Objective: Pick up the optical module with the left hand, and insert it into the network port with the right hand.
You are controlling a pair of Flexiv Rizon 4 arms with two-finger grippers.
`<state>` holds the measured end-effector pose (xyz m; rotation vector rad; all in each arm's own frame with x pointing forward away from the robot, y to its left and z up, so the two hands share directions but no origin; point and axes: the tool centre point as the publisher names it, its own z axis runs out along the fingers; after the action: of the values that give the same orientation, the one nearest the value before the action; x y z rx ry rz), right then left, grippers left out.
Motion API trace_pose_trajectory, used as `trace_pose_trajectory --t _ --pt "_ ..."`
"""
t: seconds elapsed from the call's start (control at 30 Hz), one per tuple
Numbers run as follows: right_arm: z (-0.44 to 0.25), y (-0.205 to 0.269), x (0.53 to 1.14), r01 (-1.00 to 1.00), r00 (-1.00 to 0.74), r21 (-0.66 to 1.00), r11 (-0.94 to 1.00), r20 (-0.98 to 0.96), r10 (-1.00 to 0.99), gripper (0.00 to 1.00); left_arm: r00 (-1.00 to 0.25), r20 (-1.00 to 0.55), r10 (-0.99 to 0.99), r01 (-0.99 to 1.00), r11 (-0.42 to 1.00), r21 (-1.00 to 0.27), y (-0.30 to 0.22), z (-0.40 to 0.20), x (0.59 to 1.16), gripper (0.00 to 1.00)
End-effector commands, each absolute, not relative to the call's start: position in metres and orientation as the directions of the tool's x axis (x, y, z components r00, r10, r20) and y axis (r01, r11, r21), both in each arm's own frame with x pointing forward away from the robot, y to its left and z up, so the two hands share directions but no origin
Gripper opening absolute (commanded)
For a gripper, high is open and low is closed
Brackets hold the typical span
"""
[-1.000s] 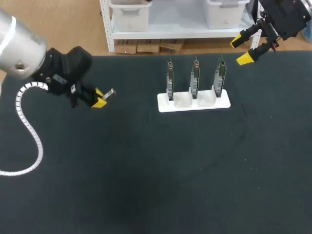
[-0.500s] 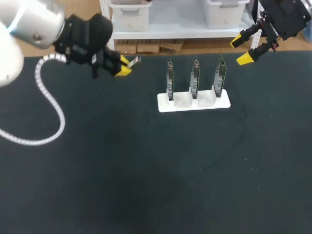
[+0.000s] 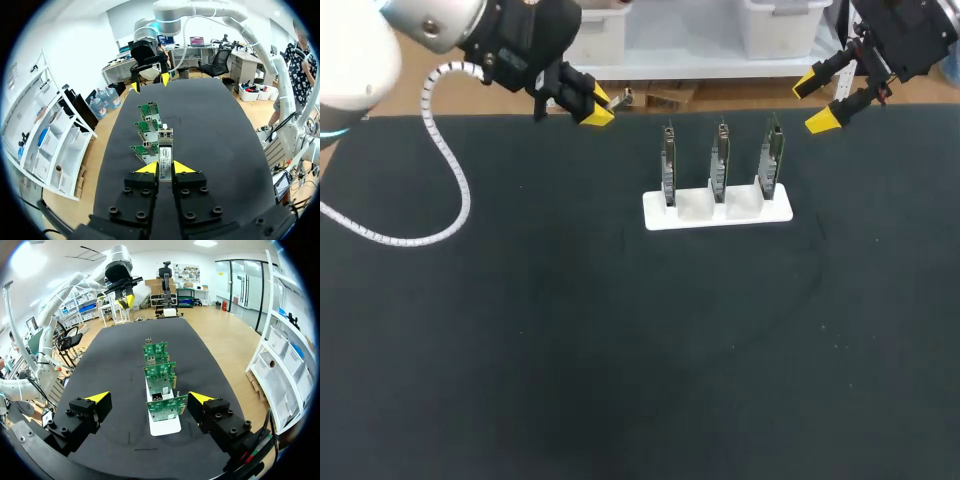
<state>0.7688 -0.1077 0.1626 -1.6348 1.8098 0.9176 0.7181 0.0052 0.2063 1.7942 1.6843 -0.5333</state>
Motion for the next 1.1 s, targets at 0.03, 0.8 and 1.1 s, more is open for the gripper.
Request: trace_pose_trajectory --t 0.03,0.8,1.1 --pt "0.163 -0.107 0.768 -0.990 -0.127 0.132 0.040 -0.765 -0.631 1.00 0.109 -0.663 0.741 0.988 -0.010 0.152 0.005 0.207 0.722 0.00" --pt "0.163 -0.107 0.768 -0.990 -0.127 0.132 0.040 -0.765 -0.631 1.00 0.168 -0.828 0.536 0.980 -0.001 0.198 -0.054 0.225 0.748 0.00" --pt "0.163 -0.107 0.768 -0.990 -0.127 0.132 0.040 -0.765 -0.631 1.00 0.204 -0.869 0.452 0.979 -0.079 0.189 -0.081 0.227 0.769 0.00"
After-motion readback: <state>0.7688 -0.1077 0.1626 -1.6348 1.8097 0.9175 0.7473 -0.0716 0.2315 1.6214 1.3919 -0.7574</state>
